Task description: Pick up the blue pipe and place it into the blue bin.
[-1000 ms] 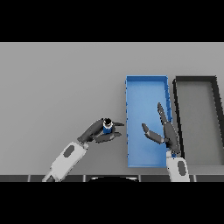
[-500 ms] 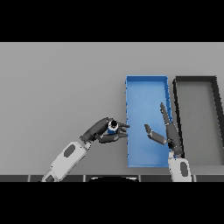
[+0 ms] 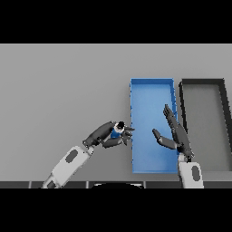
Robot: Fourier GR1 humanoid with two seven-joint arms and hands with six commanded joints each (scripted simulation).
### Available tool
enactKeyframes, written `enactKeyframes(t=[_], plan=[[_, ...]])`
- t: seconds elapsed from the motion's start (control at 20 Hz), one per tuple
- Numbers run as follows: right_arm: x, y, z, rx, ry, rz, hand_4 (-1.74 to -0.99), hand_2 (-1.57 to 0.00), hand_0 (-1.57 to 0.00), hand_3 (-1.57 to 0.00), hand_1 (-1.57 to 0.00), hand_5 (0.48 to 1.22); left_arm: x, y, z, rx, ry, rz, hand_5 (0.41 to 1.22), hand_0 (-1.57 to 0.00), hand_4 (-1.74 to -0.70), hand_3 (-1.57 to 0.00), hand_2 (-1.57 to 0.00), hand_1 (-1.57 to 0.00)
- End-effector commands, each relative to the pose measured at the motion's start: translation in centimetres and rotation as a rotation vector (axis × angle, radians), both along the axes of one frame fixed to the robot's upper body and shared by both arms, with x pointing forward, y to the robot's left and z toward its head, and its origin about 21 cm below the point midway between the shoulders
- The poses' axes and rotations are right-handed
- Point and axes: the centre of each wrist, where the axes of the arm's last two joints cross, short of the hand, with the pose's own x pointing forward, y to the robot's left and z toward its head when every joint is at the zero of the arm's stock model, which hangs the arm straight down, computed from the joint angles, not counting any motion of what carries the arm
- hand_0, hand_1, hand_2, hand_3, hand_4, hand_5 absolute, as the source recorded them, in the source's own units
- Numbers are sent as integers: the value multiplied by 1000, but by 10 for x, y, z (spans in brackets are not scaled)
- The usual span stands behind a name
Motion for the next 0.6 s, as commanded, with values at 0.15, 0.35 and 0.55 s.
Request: enactKeyframes(t=[0.15,0.35,0.55], plan=[[10,-6,50,33,-23,265,-1282,1,1,1,1,537,0,-3,0,3,-3,-5,1221,-1571,-1741,-1494,-1571,-1571],[19,14,93,-46,-20,484,-1314,1,1,1,1,500,1,0,3,6,-24,-14,1221,-1571,-1741,-1488,-1571,-1571],[27,42,109,-134,-36,627,-1311,1,1,1,1,517,0,-5,2,16,-11,-11,1221,-1571,-1741,-1484,-1571,-1571]])
